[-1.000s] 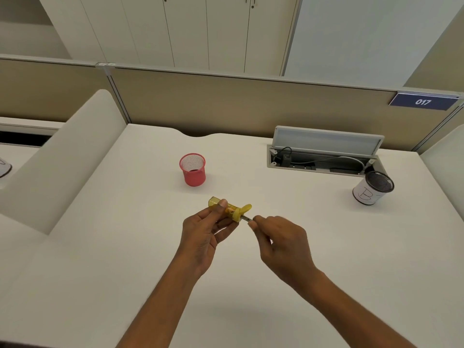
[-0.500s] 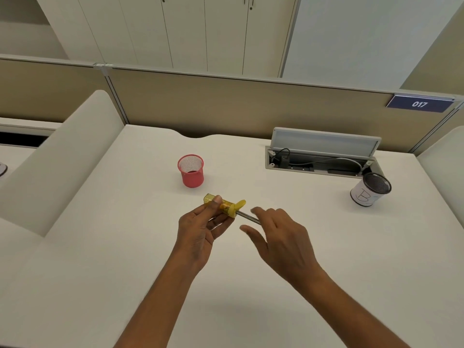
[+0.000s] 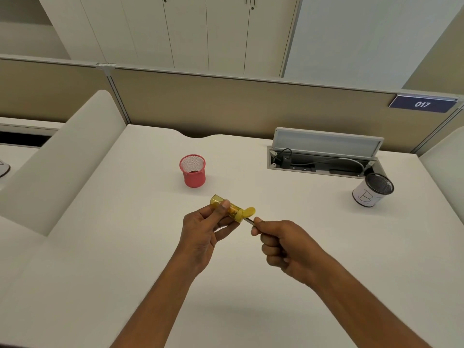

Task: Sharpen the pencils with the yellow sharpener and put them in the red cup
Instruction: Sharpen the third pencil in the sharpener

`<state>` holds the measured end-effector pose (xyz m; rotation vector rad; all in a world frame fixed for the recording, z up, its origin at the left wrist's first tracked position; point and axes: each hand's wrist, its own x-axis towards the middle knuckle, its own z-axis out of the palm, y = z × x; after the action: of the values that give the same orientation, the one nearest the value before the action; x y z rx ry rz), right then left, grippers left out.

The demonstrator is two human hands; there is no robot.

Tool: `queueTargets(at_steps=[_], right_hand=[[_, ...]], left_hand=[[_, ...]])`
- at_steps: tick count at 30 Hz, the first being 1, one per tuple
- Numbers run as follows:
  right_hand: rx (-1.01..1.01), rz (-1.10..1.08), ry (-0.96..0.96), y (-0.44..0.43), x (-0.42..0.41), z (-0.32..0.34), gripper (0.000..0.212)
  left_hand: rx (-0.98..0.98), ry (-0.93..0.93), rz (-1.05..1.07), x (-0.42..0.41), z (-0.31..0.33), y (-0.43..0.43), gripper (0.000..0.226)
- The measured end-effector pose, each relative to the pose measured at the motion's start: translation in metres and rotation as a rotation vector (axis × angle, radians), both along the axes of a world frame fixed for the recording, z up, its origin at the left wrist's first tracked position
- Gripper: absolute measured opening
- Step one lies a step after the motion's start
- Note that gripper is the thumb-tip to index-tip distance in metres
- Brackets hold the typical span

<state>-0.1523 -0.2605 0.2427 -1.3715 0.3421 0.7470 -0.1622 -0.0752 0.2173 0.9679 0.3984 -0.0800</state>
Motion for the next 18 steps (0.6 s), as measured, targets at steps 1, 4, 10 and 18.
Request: queueTargets(at_steps=[1, 4, 10, 18], right_hand=[[-0.061, 0.029, -0.096, 0.001, -0.001, -0.002, 0.032], [-0.418, 0.06, -0.682, 0.003, -0.006, -0.017, 0.03], [-1.251, 0.289, -1.702, -0.016, 0.006, -0.035, 0.027], [-0.518, -0.066, -0.955, 0.006, -0.008, -0.022, 0.034]], left_hand=[[-0.006, 0.005, 0.008, 0.0, 0.0, -0.001, 0.017], [-0.047, 0.031, 0.045, 0.002, 0.001, -0.003, 0.019], [-0.138, 0.047, 0.083, 0.007, 0.005, -0.001, 0.033], [-0.095, 0.012, 0.045, 0.005, 0.005, -0.002, 0.02]])
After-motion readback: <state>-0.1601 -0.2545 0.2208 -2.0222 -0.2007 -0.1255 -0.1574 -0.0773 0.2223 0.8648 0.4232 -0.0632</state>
